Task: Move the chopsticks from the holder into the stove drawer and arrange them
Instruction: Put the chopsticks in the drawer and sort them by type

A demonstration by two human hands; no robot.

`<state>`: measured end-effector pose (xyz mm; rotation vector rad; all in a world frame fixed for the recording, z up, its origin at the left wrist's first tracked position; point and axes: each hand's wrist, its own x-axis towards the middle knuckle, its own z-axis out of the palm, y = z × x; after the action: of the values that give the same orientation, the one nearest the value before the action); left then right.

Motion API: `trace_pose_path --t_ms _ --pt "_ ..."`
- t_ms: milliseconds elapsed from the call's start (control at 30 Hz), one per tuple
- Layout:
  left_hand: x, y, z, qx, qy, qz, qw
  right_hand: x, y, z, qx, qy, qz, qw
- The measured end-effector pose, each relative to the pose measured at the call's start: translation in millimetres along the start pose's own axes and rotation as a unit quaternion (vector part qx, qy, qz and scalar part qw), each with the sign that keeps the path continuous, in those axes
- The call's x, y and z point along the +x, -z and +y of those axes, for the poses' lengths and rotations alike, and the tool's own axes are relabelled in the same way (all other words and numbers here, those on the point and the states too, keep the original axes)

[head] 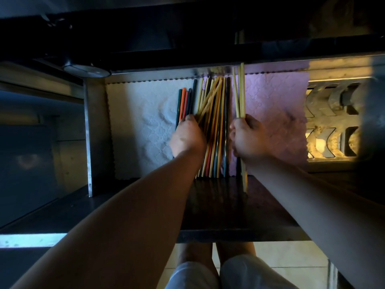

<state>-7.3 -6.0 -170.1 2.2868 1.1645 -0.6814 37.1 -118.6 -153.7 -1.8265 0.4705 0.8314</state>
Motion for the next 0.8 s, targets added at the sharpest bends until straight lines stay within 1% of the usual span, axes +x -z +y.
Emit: trace_pose_path --t_ms 100,200,333,433,467,533,567,600,700,800 --pt "2 4 3 -0.034 0.036 -0.019 0.999 3 1 2 -0.011 0.002 0.008 1.0" --pt "3 10 4 -0.071 0.051 -0.046 0.995 4 1 4 -0.019 0.005 0.013 1.0" --pt "4 12 -2 -0.116 0.054 -0.062 0.99 5 4 3 -0.011 -0.01 0.002 1.0" --pt "7 17 -10 -0.109 0.035 -0.053 0.992 10 3 4 -0.066 -0.018 0.007 0.998" --pt "8 20 -13 -0.104 0.029 -0.052 0.993 13 0 4 -0.089 -0.028 0.009 0.996" --pt "9 26 -20 -0.093 0.019 -0.058 0.994 18 -5 4 -0.111 -0.075 0.002 0.991" --pt "9 28 -24 -0.096 0.016 -0.061 0.993 18 -10 3 -0.109 -0.097 -0.002 0.989" --pt "10 29 -27 -0.104 0.013 -0.063 0.992 20 -15 4 -0.105 -0.1 0.003 0.989" --pt "9 29 -36 -0.16 0.014 -0.059 0.985 19 -28 7 -0.141 -0.061 0.042 0.987" --pt "9 25 -39 -0.238 0.056 -0.047 0.968 17 -36 8 -0.193 -0.02 0.081 0.978"
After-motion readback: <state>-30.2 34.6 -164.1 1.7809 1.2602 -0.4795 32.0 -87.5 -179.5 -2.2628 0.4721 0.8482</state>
